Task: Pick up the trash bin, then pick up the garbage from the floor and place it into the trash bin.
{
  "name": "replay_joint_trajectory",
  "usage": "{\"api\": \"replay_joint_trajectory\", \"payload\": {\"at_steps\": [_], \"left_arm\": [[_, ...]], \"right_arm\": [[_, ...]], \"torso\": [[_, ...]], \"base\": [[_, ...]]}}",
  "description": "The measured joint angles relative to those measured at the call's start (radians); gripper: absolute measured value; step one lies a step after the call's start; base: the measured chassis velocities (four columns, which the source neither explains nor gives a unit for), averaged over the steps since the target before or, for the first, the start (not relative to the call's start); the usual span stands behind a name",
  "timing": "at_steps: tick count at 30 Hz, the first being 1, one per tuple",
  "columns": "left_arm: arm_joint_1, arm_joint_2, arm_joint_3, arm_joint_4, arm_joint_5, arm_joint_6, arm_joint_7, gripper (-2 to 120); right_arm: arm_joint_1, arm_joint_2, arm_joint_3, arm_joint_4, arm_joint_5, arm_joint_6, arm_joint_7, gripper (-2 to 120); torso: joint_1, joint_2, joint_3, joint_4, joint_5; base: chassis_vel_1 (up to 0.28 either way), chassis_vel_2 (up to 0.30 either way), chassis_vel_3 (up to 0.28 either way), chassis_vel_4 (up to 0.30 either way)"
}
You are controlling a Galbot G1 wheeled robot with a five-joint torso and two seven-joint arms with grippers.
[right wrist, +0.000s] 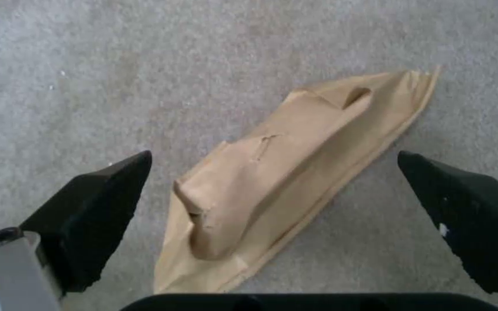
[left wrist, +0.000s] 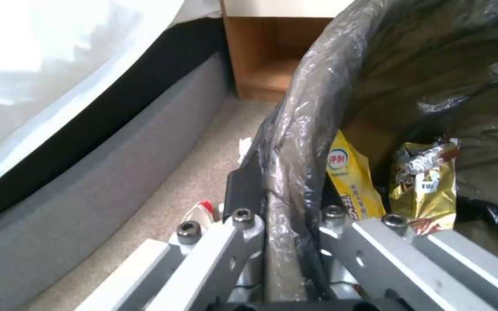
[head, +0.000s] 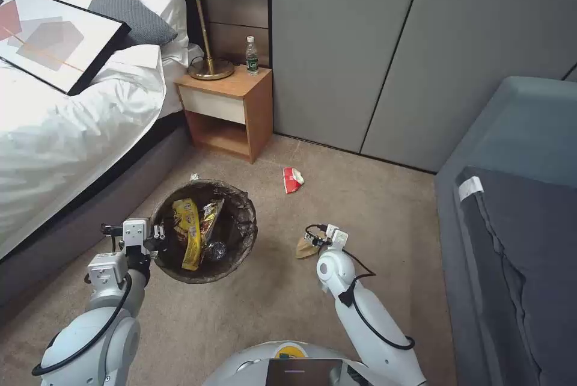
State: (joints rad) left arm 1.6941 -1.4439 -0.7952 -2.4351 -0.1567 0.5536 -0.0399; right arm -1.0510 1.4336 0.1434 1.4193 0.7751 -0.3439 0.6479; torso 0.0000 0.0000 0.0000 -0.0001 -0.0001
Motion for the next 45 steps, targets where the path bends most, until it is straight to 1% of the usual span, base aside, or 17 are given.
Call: {"api": "replay_joint_trajectory", "payload": {"at_steps": [12, 25, 30, 32, 34, 35, 36, 37, 39, 40, 42, 43, 44, 45], "left_arm": [[-0.005, 0.003, -0.001, 0.011, 0.000, -0.002, 0.001, 4], [-0.011, 0.004, 0.000, 0.020, -0.001, -0.006, 0.002, 4], [-0.011, 0.004, 0.000, 0.023, 0.001, -0.009, 0.003, 4], [-0.011, 0.004, 0.001, 0.023, 0.001, -0.009, 0.003, 4], [-0.013, 0.004, 0.002, 0.024, 0.001, -0.009, 0.004, 4], [-0.014, 0.004, 0.003, 0.024, 0.001, -0.009, 0.004, 4], [-0.014, 0.004, 0.003, 0.024, 0.001, -0.009, 0.004, 4], [-0.015, 0.004, 0.004, 0.024, 0.002, -0.009, 0.004, 4], [-0.015, 0.004, 0.004, 0.025, 0.002, -0.009, 0.004, 4], [-0.015, 0.004, 0.004, 0.025, 0.002, -0.009, 0.004, 4], [-0.015, 0.004, 0.005, 0.025, 0.002, -0.009, 0.004, 4], [-0.015, 0.004, 0.005, 0.026, 0.002, -0.009, 0.005, 4], [-0.015, 0.004, 0.005, 0.026, 0.002, -0.009, 0.006, 4], [-0.015, 0.004, 0.005, 0.026, 0.002, -0.009, 0.006, 4]], "right_arm": [[0.064, 0.041, -0.004, -0.139, 0.010, 0.017, -0.003, 100], [0.088, 0.048, -0.010, -0.203, 0.014, 0.035, -0.008, 100], [0.095, 0.047, -0.010, -0.219, 0.017, 0.038, -0.015, 96], [0.099, 0.048, -0.010, -0.228, 0.023, 0.040, -0.016, 89], [0.100, 0.049, -0.011, -0.233, 0.025, 0.045, -0.017, 79], [0.100, 0.049, -0.012, -0.233, 0.025, 0.046, -0.017, 76], [0.100, 0.049, -0.012, -0.233, 0.025, 0.046, -0.017, 76], [0.100, 0.049, -0.013, -0.232, 0.025, 0.047, -0.017, 69], [0.100, 0.049, -0.014, -0.231, 0.025, 0.048, -0.017, 62], [0.100, 0.049, -0.014, -0.231, 0.025, 0.048, -0.017, 62], [0.099, 0.049, -0.015, -0.229, 0.025, 0.048, -0.017, 50], [0.098, 0.048, -0.016, -0.228, 0.025, 0.048, -0.017, 47], [0.098, 0.048, -0.016, -0.228, 0.025, 0.048, -0.017, 42], [0.098, 0.048, -0.016, -0.228, 0.025, 0.048, -0.017, 42]], "torso": [[0.000, 0.000, 0.000, 0.0002, 0.0001], [0.000, 0.000, 0.000, 0.0001, 0.0001], [0.000, 0.000, 0.000, 0.0000, 0.0000], [0.000, 0.000, 0.000, 0.0001, 0.0001], [0.000, 0.000, 0.000, 0.0001, 0.0001], [0.000, 0.000, 0.000, 0.0000, 0.0001], [0.000, 0.000, 0.000, 0.0000, 0.0001], [0.000, 0.000, 0.000, 0.0001, 0.0001], [0.000, 0.000, 0.000, 0.0001, 0.0001], [0.000, 0.000, 0.000, 0.0001, 0.0001], [0.000, 0.000, 0.000, 0.0001, 0.0001], [0.000, 0.000, 0.000, 0.0000, 0.0001], [0.000, 0.000, 0.000, 0.0001, 0.0000], [0.000, 0.000, 0.000, 0.0001, 0.0000]], "base": [[0.000, 0.000, 0.000, 0.000], [0.000, 0.000, 0.000, 0.000], [0.000, 0.000, 0.000, 0.000], [0.000, 0.000, 0.000, 0.000], [0.000, 0.000, 0.000, 0.000], [0.000, 0.000, 0.000, 0.000], [0.000, 0.000, 0.000, 0.000], [0.000, 0.000, 0.000, 0.000], [0.000, 0.000, 0.000, 0.000], [0.000, 0.000, 0.000, 0.000], [0.000, 0.000, 0.000, 0.000], [0.000, 0.000, 0.000, 0.000], [0.000, 0.000, 0.000, 0.000], [0.000, 0.000, 0.000, 0.000]]}}
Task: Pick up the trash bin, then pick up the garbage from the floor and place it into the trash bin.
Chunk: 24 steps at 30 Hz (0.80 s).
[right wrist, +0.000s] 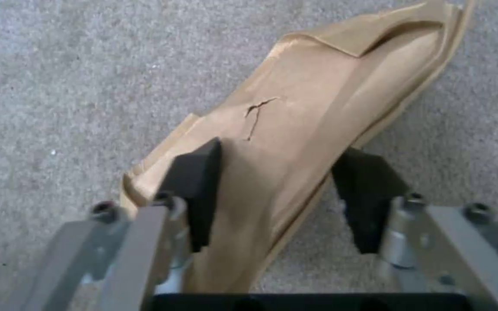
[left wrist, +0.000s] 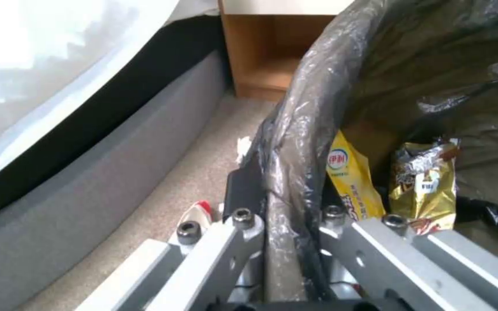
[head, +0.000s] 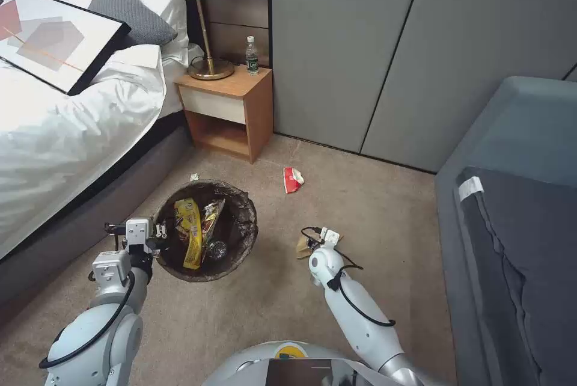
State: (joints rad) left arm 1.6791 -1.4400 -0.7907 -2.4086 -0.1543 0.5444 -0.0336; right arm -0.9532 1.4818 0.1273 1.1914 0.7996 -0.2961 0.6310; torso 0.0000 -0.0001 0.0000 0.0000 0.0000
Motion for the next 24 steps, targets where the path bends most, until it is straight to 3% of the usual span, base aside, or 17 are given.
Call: {"api": "replay_joint_trajectory", "payload": {"at_steps": [11, 18, 24], "left_arm": [[-0.003, -0.001, 0.000, 0.003, 0.001, -0.002, 0.007, 4], [-0.006, -0.002, 0.003, 0.004, 0.002, -0.002, 0.007, 4], [-0.002, 0.000, -0.001, 0.003, 0.001, -0.001, 0.008, 4]], "right_arm": [[-0.003, -0.002, -0.001, 0.000, -0.005, 0.003, 0.000, 0], [-0.002, -0.015, 0.000, 0.003, -0.019, 0.007, -0.003, 0], [-0.025, -0.048, 0.001, 0.072, -0.117, 0.032, -0.038, 0]], "torso": [[0.000, 0.000, 0.000, 0.0000, 0.0000], [0.000, 0.000, 0.000, 0.0001, 0.0002], [0.000, 0.000, 0.000, 0.0000, 0.0001]], "base": [[0.000, 0.000, 0.000, 0.000], [0.000, 0.000, 0.000, 0.000], [0.000, 0.000, 0.000, 0.000]]}}
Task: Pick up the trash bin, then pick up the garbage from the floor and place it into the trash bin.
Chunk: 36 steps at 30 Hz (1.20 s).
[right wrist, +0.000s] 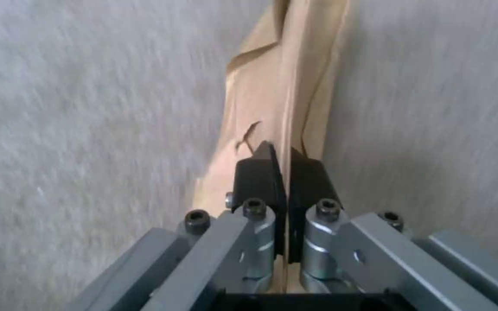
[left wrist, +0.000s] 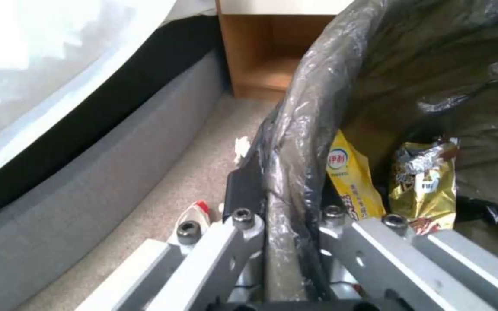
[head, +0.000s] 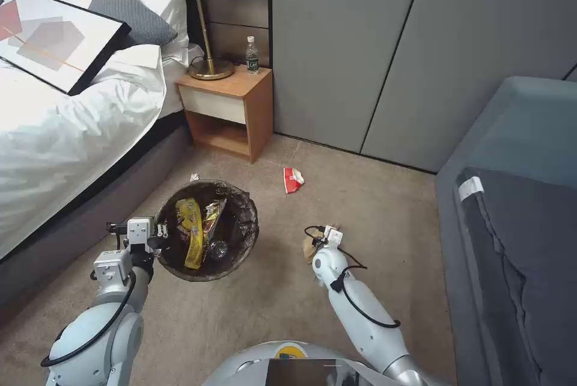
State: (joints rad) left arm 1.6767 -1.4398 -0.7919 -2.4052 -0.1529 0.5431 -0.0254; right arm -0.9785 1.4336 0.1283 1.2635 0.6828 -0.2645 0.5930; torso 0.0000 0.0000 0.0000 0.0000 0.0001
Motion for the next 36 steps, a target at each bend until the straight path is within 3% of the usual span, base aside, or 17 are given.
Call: {"api": "replay_joint_trajectory", "payload": {"at_steps": [6, 13, 28, 30, 36], "left_arm": [[0.001, 0.003, -0.002, -0.003, -0.001, 0.001, 0.002, 4], [0.003, 0.003, -0.001, -0.007, -0.002, 0.003, 0.003, 4], [0.006, 0.010, -0.001, -0.011, -0.003, 0.017, 0.002, 4], [0.005, 0.010, 0.002, -0.011, -0.003, 0.027, 0.001, 4], [0.001, 0.010, 0.007, -0.006, -0.002, 0.032, 0.000, 4]], "right_arm": [[-0.051, -0.061, 0.009, 0.185, -0.048, -0.035, -0.052, 0], [-0.091, -0.160, 0.027, 0.498, -0.066, -0.131, -0.158, 0], [0.009, -0.344, -0.025, 0.815, 0.052, -0.230, -0.232, 0], [0.047, -0.395, -0.031, 0.892, 0.109, -0.249, -0.266, 0], [0.107, -0.438, -0.046, 0.972, 0.165, -0.274, -0.345, 0]], "torso": [[0.000, 0.000, 0.000, 0.0001, 0.0001], [0.000, 0.000, 0.000, -0.0001, 0.0001], [0.000, 0.000, 0.000, -0.0001, 0.0000], [0.000, 0.000, 0.000, 0.0000, 0.0000], [0.000, 0.000, 0.000, 0.0000, 0.0000]], "base": [[0.000, 0.000, 0.000, 0.000], [0.000, 0.000, 0.000, 0.000], [0.000, 0.000, 0.000, 0.000], [0.000, 0.000, 0.000, 0.000], [0.000, 0.000, 0.000, 0.000]]}}
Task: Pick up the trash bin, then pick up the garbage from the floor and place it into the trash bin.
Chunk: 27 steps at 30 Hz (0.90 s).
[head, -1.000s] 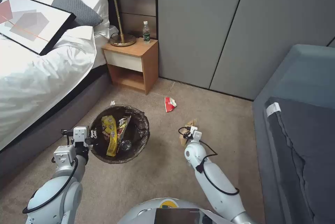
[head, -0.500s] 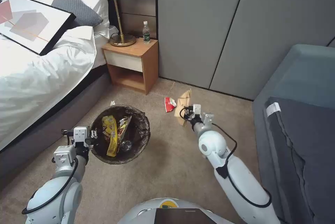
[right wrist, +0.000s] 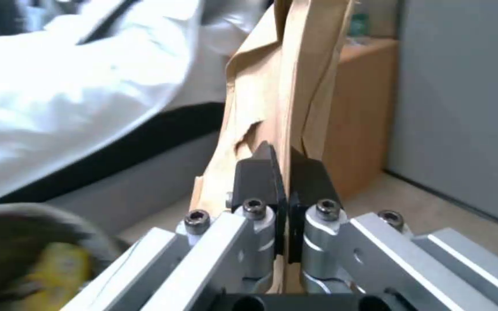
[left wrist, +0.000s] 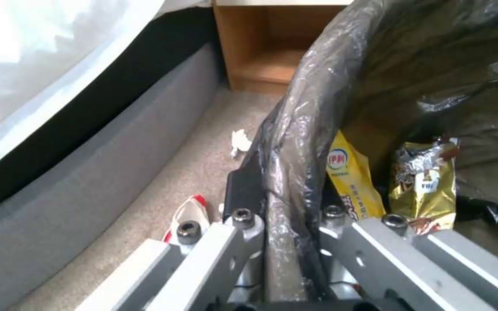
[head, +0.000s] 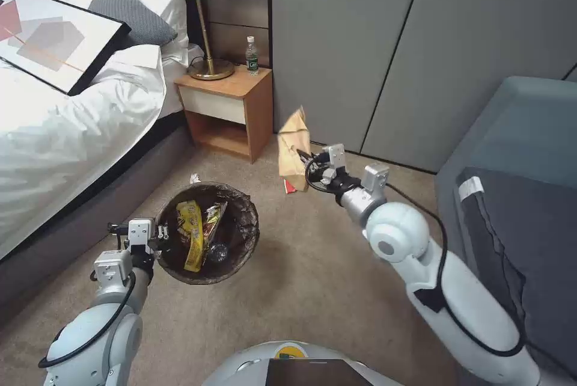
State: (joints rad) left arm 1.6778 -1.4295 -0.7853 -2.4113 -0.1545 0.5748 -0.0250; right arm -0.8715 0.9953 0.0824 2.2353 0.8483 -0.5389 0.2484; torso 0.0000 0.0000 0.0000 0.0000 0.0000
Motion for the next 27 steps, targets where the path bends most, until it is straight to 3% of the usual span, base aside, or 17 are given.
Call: {"api": "replay_joint_trajectory", "payload": {"at_steps": [8, 17, 27], "left_arm": [[-0.007, 0.003, 0.012, 0.003, 0.005, 0.007, -0.003, 4], [-0.013, 0.005, 0.017, 0.007, 0.007, 0.009, -0.007, 4], [-0.018, 0.007, 0.017, 0.009, 0.006, 0.011, -0.008, 4]], "right_arm": [[0.102, -0.005, -0.059, 0.034, 0.069, -0.047, -0.054, 0], [0.257, -0.020, -0.227, 0.020, 0.120, -0.052, -0.064, 0], [0.270, -0.020, -0.357, 0.021, 0.123, -0.073, -0.038, 0]], "torso": [[0.000, 0.000, 0.000, 0.0000, 0.0000], [0.000, 0.000, 0.000, 0.0002, -0.0002], [0.000, 0.000, 0.000, 0.0000, -0.0001]], "base": [[0.000, 0.000, 0.000, 0.000], [0.000, 0.000, 0.000, 0.000], [0.000, 0.000, 0.000, 0.000]]}}
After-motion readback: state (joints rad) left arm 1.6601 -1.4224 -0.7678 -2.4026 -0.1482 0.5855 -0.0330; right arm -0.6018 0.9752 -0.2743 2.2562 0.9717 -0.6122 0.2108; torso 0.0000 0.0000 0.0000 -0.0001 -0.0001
